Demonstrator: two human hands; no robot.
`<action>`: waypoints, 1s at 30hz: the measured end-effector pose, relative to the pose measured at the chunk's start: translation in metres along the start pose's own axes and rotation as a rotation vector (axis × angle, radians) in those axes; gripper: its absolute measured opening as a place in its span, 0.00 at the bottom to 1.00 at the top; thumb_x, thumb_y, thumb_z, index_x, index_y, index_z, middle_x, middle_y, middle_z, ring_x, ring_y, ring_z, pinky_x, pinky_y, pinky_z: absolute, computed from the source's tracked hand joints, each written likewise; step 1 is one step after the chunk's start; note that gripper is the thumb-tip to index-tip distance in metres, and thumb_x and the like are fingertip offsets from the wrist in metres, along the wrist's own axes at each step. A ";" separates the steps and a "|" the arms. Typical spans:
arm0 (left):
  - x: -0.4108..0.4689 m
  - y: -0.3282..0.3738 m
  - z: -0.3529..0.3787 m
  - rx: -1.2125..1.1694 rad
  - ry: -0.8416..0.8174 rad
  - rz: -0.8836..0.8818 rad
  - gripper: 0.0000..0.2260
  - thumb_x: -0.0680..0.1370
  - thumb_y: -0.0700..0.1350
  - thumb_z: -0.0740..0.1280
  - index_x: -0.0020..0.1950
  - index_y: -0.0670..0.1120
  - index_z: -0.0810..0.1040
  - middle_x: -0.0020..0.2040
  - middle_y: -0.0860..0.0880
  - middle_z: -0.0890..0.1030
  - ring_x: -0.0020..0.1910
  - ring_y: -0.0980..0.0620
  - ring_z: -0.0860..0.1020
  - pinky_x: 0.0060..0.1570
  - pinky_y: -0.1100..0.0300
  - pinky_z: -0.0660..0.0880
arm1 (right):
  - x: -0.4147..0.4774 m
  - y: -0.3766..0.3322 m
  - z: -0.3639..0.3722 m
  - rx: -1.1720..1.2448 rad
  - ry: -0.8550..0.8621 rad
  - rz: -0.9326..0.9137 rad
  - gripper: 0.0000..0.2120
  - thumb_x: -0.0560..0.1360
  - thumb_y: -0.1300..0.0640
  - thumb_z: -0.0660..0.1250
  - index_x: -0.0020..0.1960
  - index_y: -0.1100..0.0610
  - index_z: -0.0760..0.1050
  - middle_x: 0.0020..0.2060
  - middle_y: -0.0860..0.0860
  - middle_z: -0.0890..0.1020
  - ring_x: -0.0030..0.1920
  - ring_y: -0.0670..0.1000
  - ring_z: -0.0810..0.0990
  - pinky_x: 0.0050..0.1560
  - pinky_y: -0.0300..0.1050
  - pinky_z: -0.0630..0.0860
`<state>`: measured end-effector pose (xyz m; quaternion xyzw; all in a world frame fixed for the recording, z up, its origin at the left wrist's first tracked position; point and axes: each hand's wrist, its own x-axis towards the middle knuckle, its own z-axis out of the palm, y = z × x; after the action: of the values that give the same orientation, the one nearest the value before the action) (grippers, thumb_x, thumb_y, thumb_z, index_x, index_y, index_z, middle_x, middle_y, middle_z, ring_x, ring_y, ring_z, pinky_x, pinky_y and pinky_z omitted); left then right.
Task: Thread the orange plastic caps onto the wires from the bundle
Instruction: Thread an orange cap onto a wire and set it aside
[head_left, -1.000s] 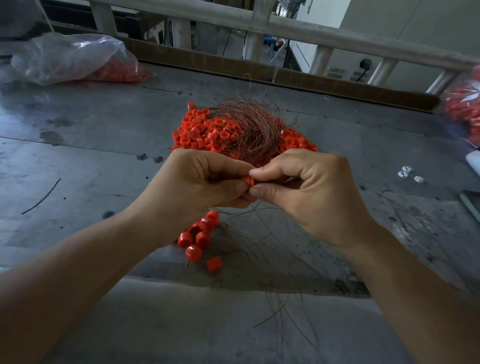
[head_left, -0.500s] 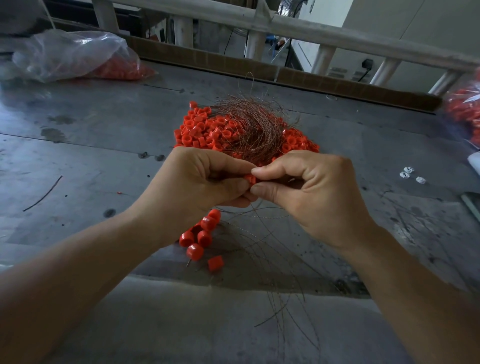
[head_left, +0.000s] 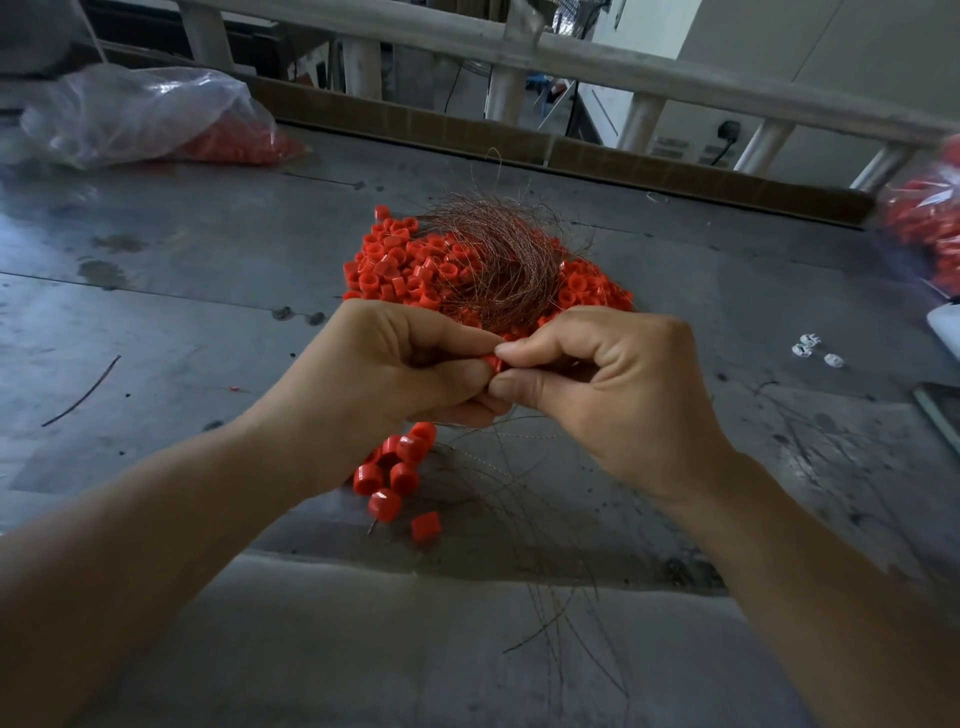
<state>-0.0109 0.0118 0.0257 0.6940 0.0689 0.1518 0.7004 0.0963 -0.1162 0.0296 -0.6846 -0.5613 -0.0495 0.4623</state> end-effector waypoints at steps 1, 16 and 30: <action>0.000 0.001 -0.001 -0.023 -0.004 -0.008 0.11 0.62 0.41 0.67 0.40 0.51 0.85 0.35 0.46 0.84 0.35 0.53 0.83 0.35 0.67 0.77 | 0.001 0.001 0.000 0.009 0.002 -0.004 0.10 0.63 0.60 0.73 0.44 0.63 0.81 0.37 0.48 0.80 0.40 0.45 0.80 0.40 0.31 0.76; 0.000 0.000 -0.008 -0.093 -0.153 -0.077 0.16 0.60 0.44 0.70 0.46 0.52 0.84 0.37 0.43 0.84 0.37 0.49 0.84 0.35 0.64 0.78 | 0.004 0.005 -0.004 0.255 -0.124 0.022 0.10 0.61 0.59 0.74 0.41 0.54 0.78 0.35 0.47 0.80 0.37 0.47 0.81 0.39 0.40 0.79; -0.002 0.003 -0.005 -0.101 -0.202 -0.047 0.26 0.65 0.46 0.71 0.62 0.49 0.70 0.41 0.43 0.84 0.41 0.46 0.84 0.36 0.64 0.78 | 0.005 0.002 -0.003 -0.049 -0.276 -0.040 0.09 0.72 0.56 0.65 0.46 0.62 0.78 0.38 0.42 0.71 0.39 0.38 0.71 0.42 0.28 0.68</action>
<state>-0.0148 0.0160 0.0281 0.6677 0.0064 0.0679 0.7413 0.1011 -0.1145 0.0333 -0.6847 -0.6317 0.0220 0.3628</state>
